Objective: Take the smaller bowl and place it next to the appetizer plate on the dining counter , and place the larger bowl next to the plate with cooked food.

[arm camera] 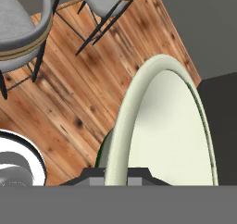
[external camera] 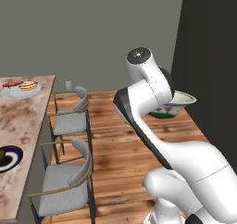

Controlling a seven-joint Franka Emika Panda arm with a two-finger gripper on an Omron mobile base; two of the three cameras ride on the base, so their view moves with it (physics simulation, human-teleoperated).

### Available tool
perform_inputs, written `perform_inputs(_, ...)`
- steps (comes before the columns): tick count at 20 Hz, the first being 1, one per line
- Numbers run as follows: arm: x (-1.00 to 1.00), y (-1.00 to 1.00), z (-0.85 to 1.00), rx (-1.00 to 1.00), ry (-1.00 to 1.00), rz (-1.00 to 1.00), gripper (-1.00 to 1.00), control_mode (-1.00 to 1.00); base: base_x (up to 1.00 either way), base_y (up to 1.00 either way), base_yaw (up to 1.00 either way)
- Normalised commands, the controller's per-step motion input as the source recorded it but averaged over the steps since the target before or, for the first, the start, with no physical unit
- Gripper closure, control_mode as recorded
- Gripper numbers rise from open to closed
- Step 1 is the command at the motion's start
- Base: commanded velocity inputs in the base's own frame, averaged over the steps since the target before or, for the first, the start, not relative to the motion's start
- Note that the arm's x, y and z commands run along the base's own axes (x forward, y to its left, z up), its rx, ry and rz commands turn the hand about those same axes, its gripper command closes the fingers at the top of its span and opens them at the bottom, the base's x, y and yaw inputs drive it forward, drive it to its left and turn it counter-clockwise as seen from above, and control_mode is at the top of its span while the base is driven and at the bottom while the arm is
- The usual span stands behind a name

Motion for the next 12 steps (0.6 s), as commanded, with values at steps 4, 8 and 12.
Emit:
perform_inputs(4,0.00,0.00,0.00,0.00,0.00,0.00,1.00,1.00,0.52,-0.74,0.58)
perform_inputs(8,0.00,0.00,0.00,0.00,0.00,0.00,1.00,1.00,0.51,-0.77,0.57)
perform_inputs(12,0.00,0.00,0.00,0.00,0.00,0.00,1.00,1.00,0.51,-0.81,0.57)
